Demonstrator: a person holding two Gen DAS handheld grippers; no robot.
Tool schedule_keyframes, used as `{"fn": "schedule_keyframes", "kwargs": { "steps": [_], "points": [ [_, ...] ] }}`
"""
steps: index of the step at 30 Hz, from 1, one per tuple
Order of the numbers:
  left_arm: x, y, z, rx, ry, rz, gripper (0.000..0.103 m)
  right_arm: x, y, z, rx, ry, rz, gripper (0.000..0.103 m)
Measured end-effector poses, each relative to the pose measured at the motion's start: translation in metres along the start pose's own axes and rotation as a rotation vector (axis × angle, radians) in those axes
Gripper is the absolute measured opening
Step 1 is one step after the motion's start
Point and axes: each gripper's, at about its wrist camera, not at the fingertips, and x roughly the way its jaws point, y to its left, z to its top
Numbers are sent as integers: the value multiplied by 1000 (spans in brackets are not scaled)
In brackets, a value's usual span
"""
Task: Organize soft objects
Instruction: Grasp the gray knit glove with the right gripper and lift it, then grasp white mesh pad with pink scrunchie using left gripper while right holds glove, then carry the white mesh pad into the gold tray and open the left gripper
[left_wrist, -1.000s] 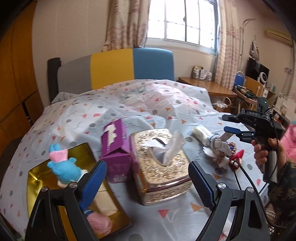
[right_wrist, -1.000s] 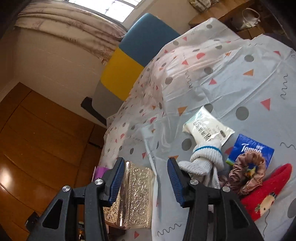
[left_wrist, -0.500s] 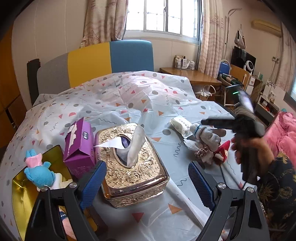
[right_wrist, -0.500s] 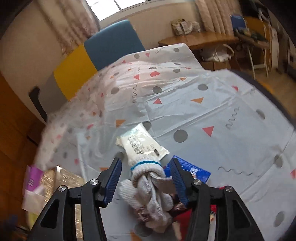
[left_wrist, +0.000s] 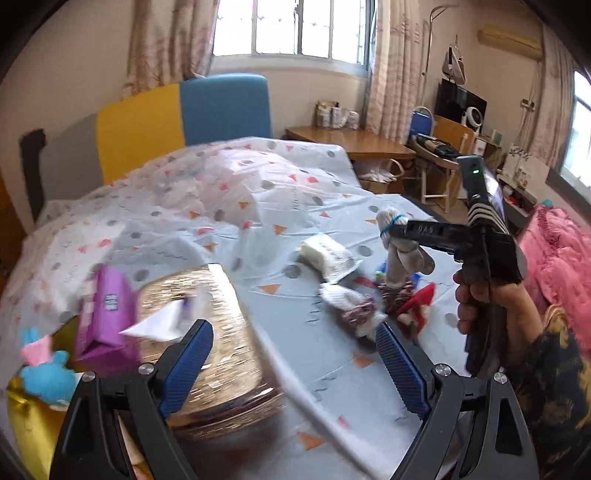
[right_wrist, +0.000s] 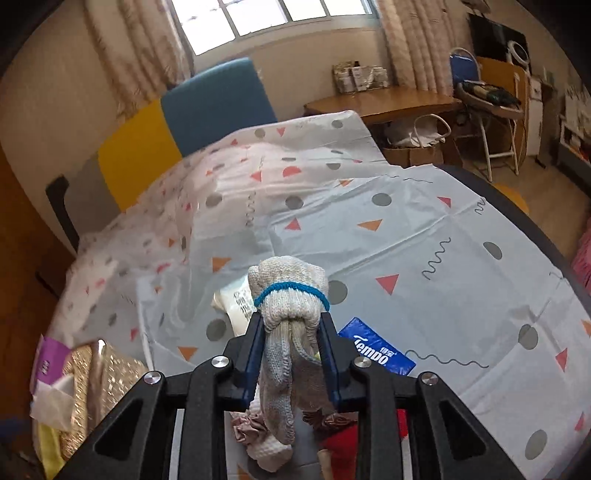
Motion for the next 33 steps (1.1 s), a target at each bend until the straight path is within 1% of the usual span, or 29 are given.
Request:
{"fn": "schedule_keyframes", "kwargs": {
  "steps": [2, 5, 7, 8, 9, 10, 12, 14, 15, 16, 18, 19, 20, 21, 22, 23, 24, 27, 29, 31, 33],
  "points": [
    [19, -10, 7, -2, 43, -22, 90, -7, -11, 4, 65, -29, -10, 28],
    [51, -28, 14, 5, 101, -50, 85, -10, -23, 7, 130, -42, -30, 28],
    [75, -37, 15, 8, 140, -57, 76, -13, -29, 7, 164, -46, -33, 28],
    [89, -41, 16, 2, 159, -60, 74, -14, -31, 8, 174, -50, -32, 28],
    [105, -44, 18, -11, 196, -68, 67, -16, -33, 8, 178, -55, -32, 28],
    [118, -46, 18, -26, 221, -78, 65, -17, -33, 9, 180, -59, -30, 28],
    [141, -50, 18, -48, 267, -98, 65, -20, -35, 8, 184, -63, -32, 28],
    [163, -58, 16, -71, 314, -131, 69, -18, -37, 8, 194, -56, -26, 28],
    [171, -60, 15, -84, 332, -138, 74, -17, -37, 8, 197, -49, -23, 28],
    [179, -62, 14, -92, 349, -135, 81, -15, -37, 8, 198, -41, -19, 28],
    [194, -70, 12, -79, 359, -108, 82, -14, -36, 8, 199, -38, -17, 28],
    [201, -72, 10, -63, 363, -91, 78, -14, -36, 8, 197, -40, -14, 28],
    [208, -73, 7, -45, 381, -80, 68, -14, -36, 8, 194, -39, -14, 28],
    [215, -72, 3, -39, 403, -86, 42, -13, -35, 8, 193, -37, -14, 28],
    [215, -69, 1, -36, 394, -79, 39, -12, -35, 8, 190, -33, -13, 28],
    [211, -67, 1, -42, 377, -91, 37, -10, -34, 7, 184, -25, -15, 28],
    [209, -63, 1, -49, 381, -103, 35, -9, -33, 7, 179, -20, -17, 28],
    [197, -53, 4, -46, 363, -91, 35, -8, -28, 7, 153, -17, -7, 28],
    [189, -46, 13, -55, 364, -92, 35, -5, -23, 5, 129, -4, -5, 28],
    [176, -40, 25, -61, 339, -72, 35, 1, -15, 2, 90, 25, 4, 28],
    [166, -32, 40, -99, 329, -66, 35, 6, -5, -1, 41, 50, -8, 28]
  ]
}}
